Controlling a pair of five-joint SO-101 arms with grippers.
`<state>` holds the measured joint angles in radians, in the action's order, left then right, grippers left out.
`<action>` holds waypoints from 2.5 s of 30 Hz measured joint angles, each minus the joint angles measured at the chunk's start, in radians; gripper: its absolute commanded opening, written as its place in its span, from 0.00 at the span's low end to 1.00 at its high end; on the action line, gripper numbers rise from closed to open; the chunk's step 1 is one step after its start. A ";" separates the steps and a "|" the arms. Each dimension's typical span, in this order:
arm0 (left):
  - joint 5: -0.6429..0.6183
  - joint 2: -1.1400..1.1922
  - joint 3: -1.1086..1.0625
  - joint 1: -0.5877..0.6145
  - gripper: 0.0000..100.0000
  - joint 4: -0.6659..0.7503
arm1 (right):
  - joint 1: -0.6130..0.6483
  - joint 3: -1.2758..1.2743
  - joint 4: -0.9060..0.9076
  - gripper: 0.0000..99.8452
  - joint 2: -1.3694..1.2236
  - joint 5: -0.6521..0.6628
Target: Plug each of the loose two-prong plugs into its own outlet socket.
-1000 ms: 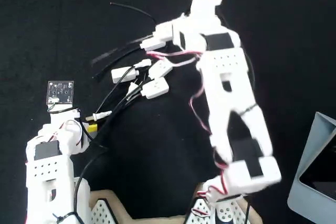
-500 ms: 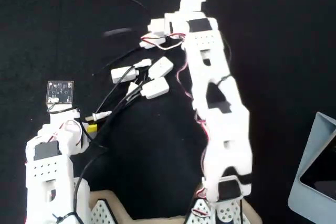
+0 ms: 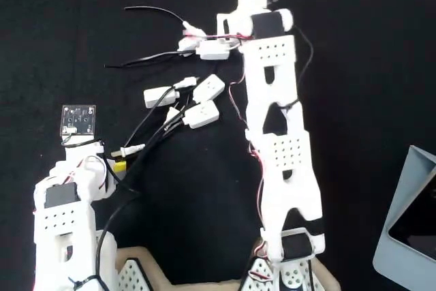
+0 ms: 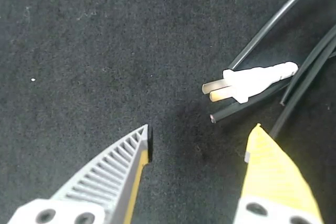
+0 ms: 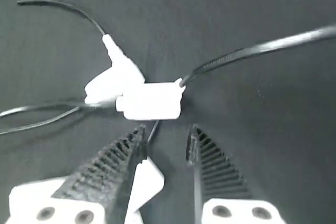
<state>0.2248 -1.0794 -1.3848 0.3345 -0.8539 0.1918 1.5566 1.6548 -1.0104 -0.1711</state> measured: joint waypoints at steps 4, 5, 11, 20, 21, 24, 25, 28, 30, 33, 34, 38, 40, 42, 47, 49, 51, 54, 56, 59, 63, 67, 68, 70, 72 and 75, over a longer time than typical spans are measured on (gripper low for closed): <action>0.000 0.000 0.000 0.000 0.30 0.000 | 0.023 0.046 0.072 0.13 -0.009 0.000; 0.000 0.000 0.000 0.000 0.30 0.000 | 0.031 0.046 0.072 0.13 -0.012 0.000; 0.000 0.000 -0.015 0.000 0.30 0.000 | 0.095 -0.018 0.072 0.13 -0.018 0.150; 0.000 0.000 -0.015 0.000 0.30 0.000 | 0.176 -0.158 0.074 0.13 -0.018 0.598; 0.000 0.000 -0.015 0.000 0.30 0.000 | 0.181 -0.186 0.074 0.13 -0.018 0.646; 0.000 0.000 -0.015 0.000 0.30 0.000 | 0.184 -0.262 0.060 0.13 -0.018 0.752; 0.000 0.000 -0.015 0.000 0.30 0.000 | 0.184 -0.285 0.044 0.13 -0.018 0.776; 0.000 0.000 -0.015 0.000 0.30 0.000 | 0.187 -0.361 -0.021 0.13 -0.018 0.839; 0.000 0.000 -0.015 0.000 0.30 0.000 | 0.193 -0.405 -0.075 0.13 -0.018 0.875; 0.000 0.000 -0.015 0.000 0.30 0.000 | 0.209 -0.448 -0.147 0.13 -0.018 0.904; 0.000 0.000 -0.015 0.000 0.30 0.000 | 0.215 -0.454 -0.167 0.13 -0.018 0.910; 0.000 0.000 -0.015 0.000 0.30 0.000 | 0.232 -0.483 -0.232 0.13 -0.018 0.914; 0.000 0.000 -0.015 0.000 0.30 0.000 | 0.238 -0.502 -0.262 0.13 -0.018 0.914; 0.000 0.000 -0.015 0.000 0.30 0.000 | 0.241 -0.529 -0.292 0.13 -0.018 0.914; 0.000 0.000 -0.015 0.000 0.30 0.000 | 0.241 -0.591 -0.373 0.10 -0.017 0.914; 0.000 0.000 -0.015 0.000 0.30 0.000 | 0.241 -0.595 -0.385 0.04 -0.017 0.914; 0.000 0.000 -0.015 0.000 0.30 0.000 | 0.241 -0.595 -0.393 0.01 -0.017 0.914; 0.000 0.000 -0.015 0.000 0.30 0.000 | 0.241 -0.595 -0.402 0.01 -0.017 0.914; 0.000 0.000 -0.015 0.000 0.30 0.000 | 0.241 -0.595 -0.402 0.01 -0.017 0.914; 0.000 0.000 -0.015 0.000 0.30 0.000 | 0.241 -0.595 -0.402 0.01 -0.017 0.914; 0.000 0.000 -0.015 0.000 0.30 0.000 | 0.241 -0.563 -0.334 0.01 -0.017 0.914; 0.000 0.000 -0.015 0.000 0.30 0.000 | 0.242 -0.456 -0.196 0.01 -0.018 0.852; 0.000 0.000 -0.015 0.000 0.30 0.000 | 0.242 -0.422 -0.153 0.01 -0.018 0.825; 0.000 0.000 -0.015 0.000 0.30 0.000 | 0.242 -0.339 -0.069 0.01 -0.018 0.783; 0.000 0.000 -0.015 0.000 0.30 0.000 | 0.242 -0.255 0.012 0.01 -0.018 0.750; 0.000 0.000 -0.015 0.000 0.30 0.000 | 0.242 -0.160 0.069 0.01 -0.018 0.707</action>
<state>0.2248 -1.0794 -1.4001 0.3345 -0.8539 0.4342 1.3970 1.7238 -1.0288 0.5363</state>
